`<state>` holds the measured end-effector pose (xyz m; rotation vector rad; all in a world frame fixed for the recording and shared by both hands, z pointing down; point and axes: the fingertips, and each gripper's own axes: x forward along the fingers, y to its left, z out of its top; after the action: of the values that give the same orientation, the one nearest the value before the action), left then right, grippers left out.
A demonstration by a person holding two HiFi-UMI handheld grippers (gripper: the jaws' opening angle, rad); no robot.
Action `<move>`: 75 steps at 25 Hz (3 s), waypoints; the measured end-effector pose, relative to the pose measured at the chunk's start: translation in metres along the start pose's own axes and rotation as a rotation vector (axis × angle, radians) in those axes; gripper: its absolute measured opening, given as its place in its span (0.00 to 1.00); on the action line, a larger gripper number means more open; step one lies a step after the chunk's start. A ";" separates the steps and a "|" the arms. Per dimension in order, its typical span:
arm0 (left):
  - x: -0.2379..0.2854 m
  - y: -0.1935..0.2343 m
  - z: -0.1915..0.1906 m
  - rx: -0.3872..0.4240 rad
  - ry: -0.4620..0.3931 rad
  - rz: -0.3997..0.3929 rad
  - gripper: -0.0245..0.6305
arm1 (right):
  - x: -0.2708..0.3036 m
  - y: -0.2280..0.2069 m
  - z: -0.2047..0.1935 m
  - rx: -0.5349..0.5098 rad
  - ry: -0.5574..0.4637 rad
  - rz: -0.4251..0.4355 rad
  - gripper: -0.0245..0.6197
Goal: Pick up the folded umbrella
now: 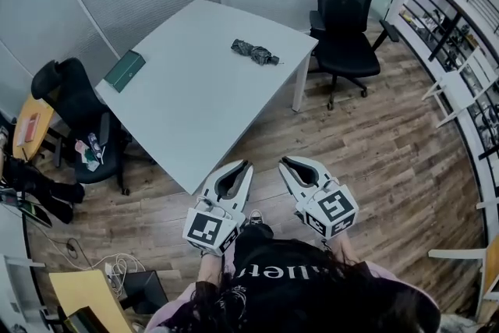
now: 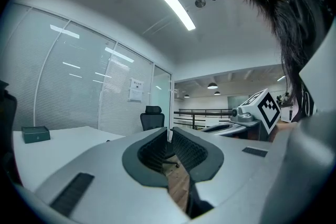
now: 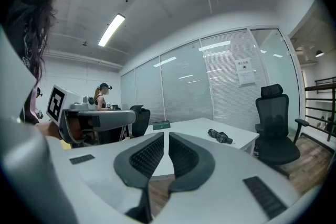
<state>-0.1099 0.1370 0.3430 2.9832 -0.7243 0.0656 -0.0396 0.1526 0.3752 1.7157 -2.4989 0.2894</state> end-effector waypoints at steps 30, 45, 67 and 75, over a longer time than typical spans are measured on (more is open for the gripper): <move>0.036 0.119 -0.013 -0.031 0.031 -0.086 0.11 | 0.122 -0.015 -0.003 0.084 0.082 -0.083 0.10; 0.152 0.154 -0.011 -0.035 0.039 0.031 0.11 | 0.173 -0.131 0.006 0.088 0.107 0.035 0.10; 0.297 0.150 -0.012 -0.021 0.108 0.204 0.11 | 0.197 -0.290 0.006 0.137 0.143 0.174 0.10; 0.290 0.159 -0.014 -0.032 0.129 0.270 0.11 | 0.212 -0.298 -0.006 0.179 0.171 0.210 0.10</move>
<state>0.0743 -0.1353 0.3833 2.7994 -1.0936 0.2553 0.1614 -0.1440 0.4506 1.4130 -2.5921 0.6656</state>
